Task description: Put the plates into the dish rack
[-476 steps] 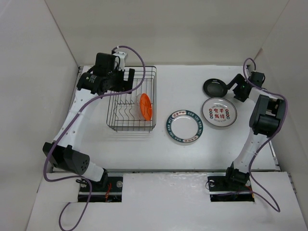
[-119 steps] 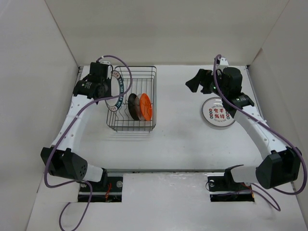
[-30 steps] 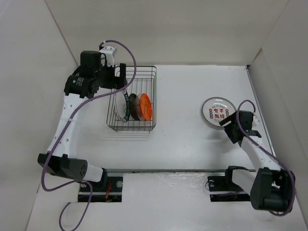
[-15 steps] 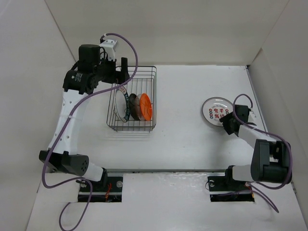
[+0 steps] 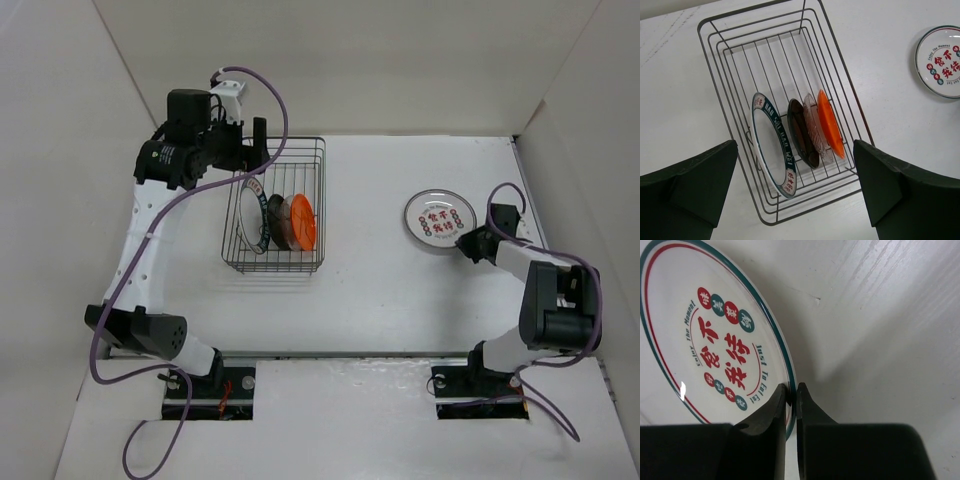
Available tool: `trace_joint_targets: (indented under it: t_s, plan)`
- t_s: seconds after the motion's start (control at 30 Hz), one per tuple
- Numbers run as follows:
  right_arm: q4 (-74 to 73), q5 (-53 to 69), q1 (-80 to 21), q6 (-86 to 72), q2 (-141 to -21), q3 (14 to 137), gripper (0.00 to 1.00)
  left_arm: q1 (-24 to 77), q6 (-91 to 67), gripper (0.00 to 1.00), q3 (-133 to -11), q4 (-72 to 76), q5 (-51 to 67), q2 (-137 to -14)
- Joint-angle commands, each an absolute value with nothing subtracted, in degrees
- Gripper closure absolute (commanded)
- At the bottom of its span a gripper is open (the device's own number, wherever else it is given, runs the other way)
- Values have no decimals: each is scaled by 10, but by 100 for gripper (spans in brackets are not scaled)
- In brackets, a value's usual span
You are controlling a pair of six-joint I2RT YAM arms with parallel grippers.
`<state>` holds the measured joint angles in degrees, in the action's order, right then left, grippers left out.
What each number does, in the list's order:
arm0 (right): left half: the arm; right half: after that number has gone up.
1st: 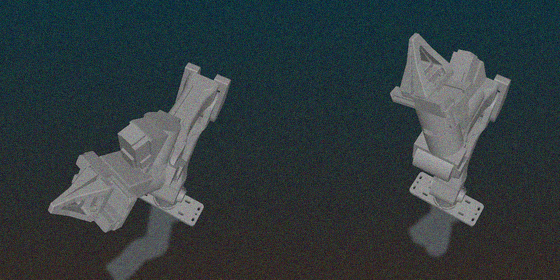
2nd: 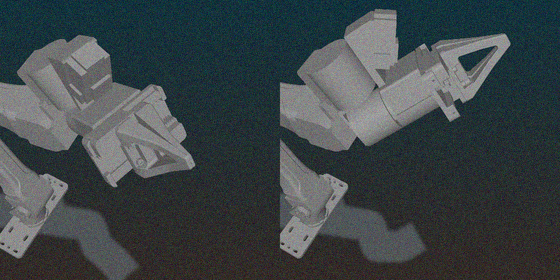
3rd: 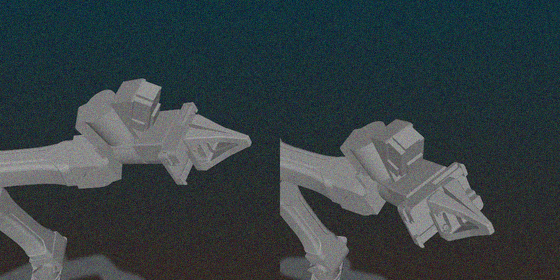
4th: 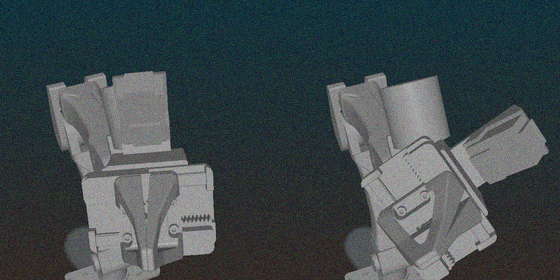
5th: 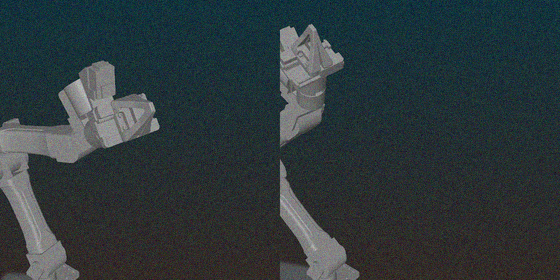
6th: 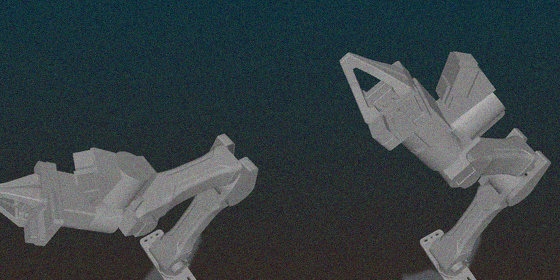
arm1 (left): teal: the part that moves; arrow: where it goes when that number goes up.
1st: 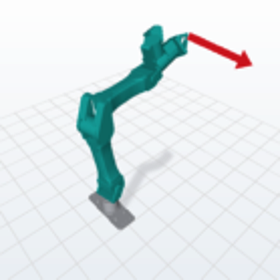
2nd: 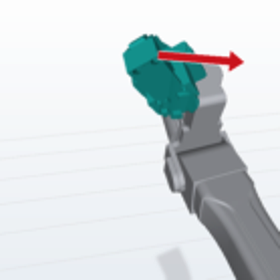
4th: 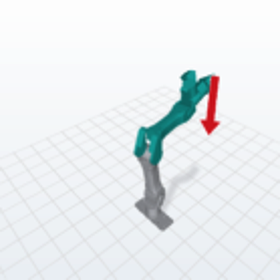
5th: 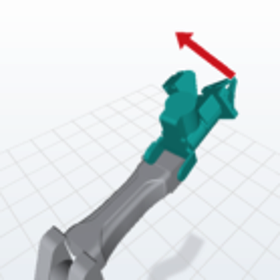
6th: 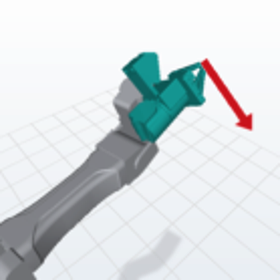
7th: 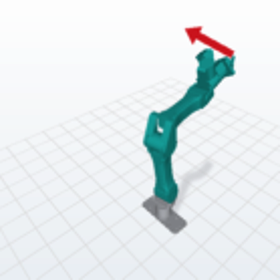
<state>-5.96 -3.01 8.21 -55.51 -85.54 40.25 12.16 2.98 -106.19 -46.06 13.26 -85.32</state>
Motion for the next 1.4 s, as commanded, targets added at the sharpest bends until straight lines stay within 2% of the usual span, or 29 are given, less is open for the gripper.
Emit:
trace_joint_targets:
  t_s: [0.0,0.13,0.27,0.3,0.4,0.57,0.73,1.0,1.1,1.2,1.23,1.27,1.33,1.37]
  plan:
    - [-130,-45,83,-532,-883,404,100,122,37,0,-1053,-446,130,-841]
    - [-73,-29,83,-537,-833,389,100,122,42,0,-1063,-452,125,-847]
    - [14,-29,83,-526,-698,358,100,122,47,0,-1138,-474,148,-874]
    - [35,-23,83,-506,-646,350,100,122,47,0,-1173,-474,172,-881]
    - [105,32,78,-443,-605,365,100,122,53,0,-1206,-462,232,-906]
    - [207,236,40,-370,-622,403,100,144,66,0,-1211,-406,388,-949]
    - [263,310,-50,-325,-617,438,100,157,71,0,-1206,-388,528,-997]
    - [302,332,-112,-325,-619,472,100,221,97,0,-1199,-406,519,-1045]
    - [323,338,-112,-332,-630,478,100,240,103,6,-1183,-406,495,-1045]
    - [344,345,-117,-344,-635,478,100,245,110,28,-1178,-406,495,-1045]
    - [349,351,-117,-350,-642,483,100,245,110,42,-1173,-406,495,-1045]
    - [349,351,-117,-350,-642,483,100,245,115,71,-1172,-406,500,-1040]
    - [349,351,-117,-355,-653,489,100,245,115,96,-1172,-406,506,-1040]
    - [349,358,-117,-355,-653,490,100,245,115,100,-1172,-406,506,-1035]
